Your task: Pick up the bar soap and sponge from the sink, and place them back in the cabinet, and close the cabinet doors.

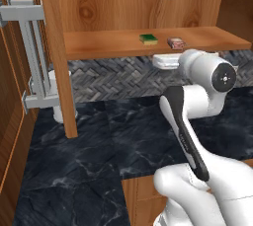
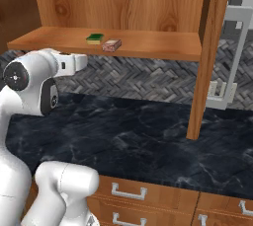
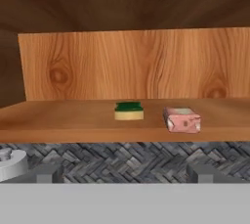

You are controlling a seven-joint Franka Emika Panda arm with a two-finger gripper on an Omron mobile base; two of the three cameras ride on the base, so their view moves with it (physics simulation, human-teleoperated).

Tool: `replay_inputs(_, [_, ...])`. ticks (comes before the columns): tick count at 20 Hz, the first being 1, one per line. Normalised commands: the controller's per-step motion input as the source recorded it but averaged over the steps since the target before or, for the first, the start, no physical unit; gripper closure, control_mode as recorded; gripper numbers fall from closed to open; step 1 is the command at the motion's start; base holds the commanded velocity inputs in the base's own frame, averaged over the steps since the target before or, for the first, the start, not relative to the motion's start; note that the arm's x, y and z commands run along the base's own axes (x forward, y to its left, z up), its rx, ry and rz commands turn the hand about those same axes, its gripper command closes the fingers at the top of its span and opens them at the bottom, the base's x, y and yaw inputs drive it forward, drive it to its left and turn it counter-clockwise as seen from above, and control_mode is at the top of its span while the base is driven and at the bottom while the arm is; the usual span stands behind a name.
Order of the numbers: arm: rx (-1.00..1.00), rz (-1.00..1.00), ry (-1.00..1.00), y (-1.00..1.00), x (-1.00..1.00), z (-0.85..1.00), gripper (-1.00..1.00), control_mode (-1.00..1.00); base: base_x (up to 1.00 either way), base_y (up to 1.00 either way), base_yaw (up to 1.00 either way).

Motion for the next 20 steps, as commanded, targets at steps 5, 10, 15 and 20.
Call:
replay_inputs(5, [0.00,0.00,-0.09,0.04,-0.92,0.00,-1.00,-1.00,0.00,0.00,0.00])
replay_inputs(10, [0.00,0.00,-0.07,0.12,-0.89,0.00,-1.00,-1.00,0.00,0.00,0.00])
replay_inputs(15, [0.00,0.00,-0.04,0.16,-0.81,0.00,-1.00,-1.00,0.00,0.00,0.00])
replay_inputs(20, [0.00,0.01,-0.05,0.16,-0.73,0.00,-1.00,-1.00,0.00,0.00,0.00])
